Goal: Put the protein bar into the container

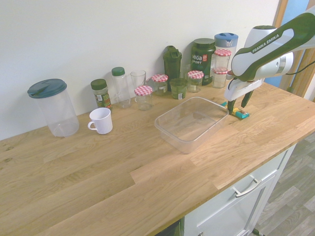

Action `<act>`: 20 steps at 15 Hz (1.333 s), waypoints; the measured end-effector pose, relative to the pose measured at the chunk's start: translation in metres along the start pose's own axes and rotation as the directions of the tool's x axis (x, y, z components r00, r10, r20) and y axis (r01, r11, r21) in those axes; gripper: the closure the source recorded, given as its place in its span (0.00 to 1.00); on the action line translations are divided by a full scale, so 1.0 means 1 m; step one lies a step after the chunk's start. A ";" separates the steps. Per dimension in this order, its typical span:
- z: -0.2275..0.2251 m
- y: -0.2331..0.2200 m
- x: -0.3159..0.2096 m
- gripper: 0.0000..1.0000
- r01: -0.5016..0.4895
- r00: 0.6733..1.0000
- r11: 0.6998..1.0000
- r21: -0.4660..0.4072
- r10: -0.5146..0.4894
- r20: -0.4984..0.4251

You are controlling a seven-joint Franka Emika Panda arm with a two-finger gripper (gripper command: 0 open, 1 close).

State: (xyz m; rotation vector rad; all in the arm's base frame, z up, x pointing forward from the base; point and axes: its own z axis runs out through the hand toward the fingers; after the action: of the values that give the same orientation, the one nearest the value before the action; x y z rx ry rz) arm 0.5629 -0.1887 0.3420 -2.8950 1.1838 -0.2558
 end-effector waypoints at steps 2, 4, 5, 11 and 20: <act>0.006 -0.002 0.002 1.00 0.003 1.000 1.000 0.000 -0.003 -0.004; 0.006 -0.002 0.003 1.00 0.003 1.000 1.000 0.002 -0.003 -0.005; 0.007 -0.002 0.003 1.00 0.002 1.000 1.000 0.003 -0.002 -0.005; 0.007 -0.004 0.002 1.00 0.005 1.000 1.000 0.005 -0.005 -0.005; 0.007 -0.004 0.002 1.00 0.004 1.000 1.000 0.004 -0.004 -0.004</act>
State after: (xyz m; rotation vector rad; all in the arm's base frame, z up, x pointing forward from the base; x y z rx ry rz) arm 0.5680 -0.1877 0.3354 -2.8952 1.1776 -0.2643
